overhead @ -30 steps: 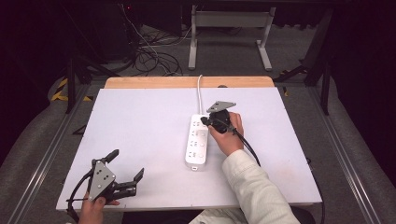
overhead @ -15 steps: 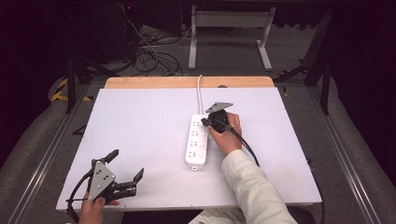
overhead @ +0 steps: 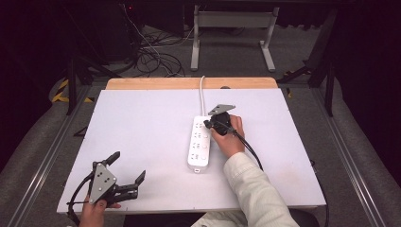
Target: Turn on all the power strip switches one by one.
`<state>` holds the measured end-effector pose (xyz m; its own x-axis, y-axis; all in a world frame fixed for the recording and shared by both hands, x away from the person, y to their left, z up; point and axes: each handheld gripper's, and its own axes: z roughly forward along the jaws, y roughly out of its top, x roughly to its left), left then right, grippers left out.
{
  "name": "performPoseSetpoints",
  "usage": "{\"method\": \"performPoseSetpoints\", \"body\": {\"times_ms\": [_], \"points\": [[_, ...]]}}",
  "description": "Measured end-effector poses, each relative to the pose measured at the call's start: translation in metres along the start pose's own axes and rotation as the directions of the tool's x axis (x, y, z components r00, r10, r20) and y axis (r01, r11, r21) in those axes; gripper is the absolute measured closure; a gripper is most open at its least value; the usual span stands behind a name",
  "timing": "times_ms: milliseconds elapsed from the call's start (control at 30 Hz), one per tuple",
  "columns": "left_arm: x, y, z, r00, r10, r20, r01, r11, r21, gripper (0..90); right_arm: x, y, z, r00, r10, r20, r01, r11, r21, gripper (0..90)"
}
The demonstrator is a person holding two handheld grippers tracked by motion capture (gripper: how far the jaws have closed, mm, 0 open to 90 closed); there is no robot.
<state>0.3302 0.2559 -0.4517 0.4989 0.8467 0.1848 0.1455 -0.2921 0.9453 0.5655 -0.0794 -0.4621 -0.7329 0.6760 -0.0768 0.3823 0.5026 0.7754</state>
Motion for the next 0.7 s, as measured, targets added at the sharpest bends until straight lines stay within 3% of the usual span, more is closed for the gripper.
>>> {"method": "performPoseSetpoints", "body": {"times_ms": [700], "points": [[-0.0013, 0.0003, 0.0, 1.0, 0.003, 0.006, -0.003, 1.0, 0.001, 3.9, -0.0003, -0.0047, 0.0022, 0.9995, 0.032, -0.002, -0.032, 0.999, -0.013, 90.0]]}}
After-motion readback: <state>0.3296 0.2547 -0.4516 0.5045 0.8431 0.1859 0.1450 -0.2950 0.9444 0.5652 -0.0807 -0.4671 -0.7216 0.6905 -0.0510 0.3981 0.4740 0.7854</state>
